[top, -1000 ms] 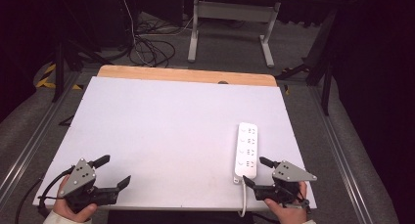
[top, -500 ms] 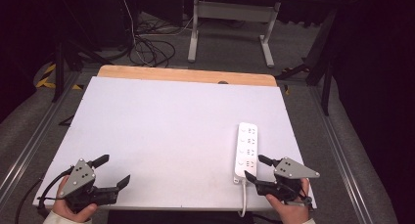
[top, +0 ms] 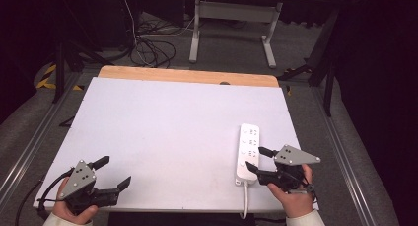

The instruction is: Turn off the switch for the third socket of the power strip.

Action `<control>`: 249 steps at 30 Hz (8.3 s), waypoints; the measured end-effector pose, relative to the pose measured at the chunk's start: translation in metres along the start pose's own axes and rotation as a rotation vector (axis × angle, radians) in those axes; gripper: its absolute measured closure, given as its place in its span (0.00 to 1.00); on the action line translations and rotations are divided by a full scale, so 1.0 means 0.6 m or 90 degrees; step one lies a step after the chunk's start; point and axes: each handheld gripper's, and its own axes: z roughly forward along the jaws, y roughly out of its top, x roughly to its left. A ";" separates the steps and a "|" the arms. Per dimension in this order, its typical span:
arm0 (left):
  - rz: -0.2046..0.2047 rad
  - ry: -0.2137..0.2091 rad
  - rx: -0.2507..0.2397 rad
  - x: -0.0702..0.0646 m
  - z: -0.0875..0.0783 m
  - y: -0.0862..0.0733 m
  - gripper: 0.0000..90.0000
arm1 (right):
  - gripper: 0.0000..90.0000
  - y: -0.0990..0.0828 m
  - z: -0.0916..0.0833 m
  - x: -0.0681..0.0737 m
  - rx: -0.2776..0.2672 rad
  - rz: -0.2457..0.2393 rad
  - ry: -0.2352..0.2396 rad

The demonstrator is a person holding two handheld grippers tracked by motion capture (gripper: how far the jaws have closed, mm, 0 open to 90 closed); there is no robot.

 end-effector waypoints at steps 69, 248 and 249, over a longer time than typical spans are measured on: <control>0.005 -0.007 0.003 -0.002 0.000 0.000 0.13 | 1.00 0.016 0.145 -0.116 0.079 0.095 -0.027; -0.014 -0.003 -0.003 0.006 -0.004 -0.005 0.12 | 0.20 -0.120 0.017 -0.032 -0.016 0.079 0.059; -0.010 0.000 -0.003 0.007 -0.004 -0.006 0.12 | 0.20 -0.124 0.017 -0.032 -0.012 0.079 0.057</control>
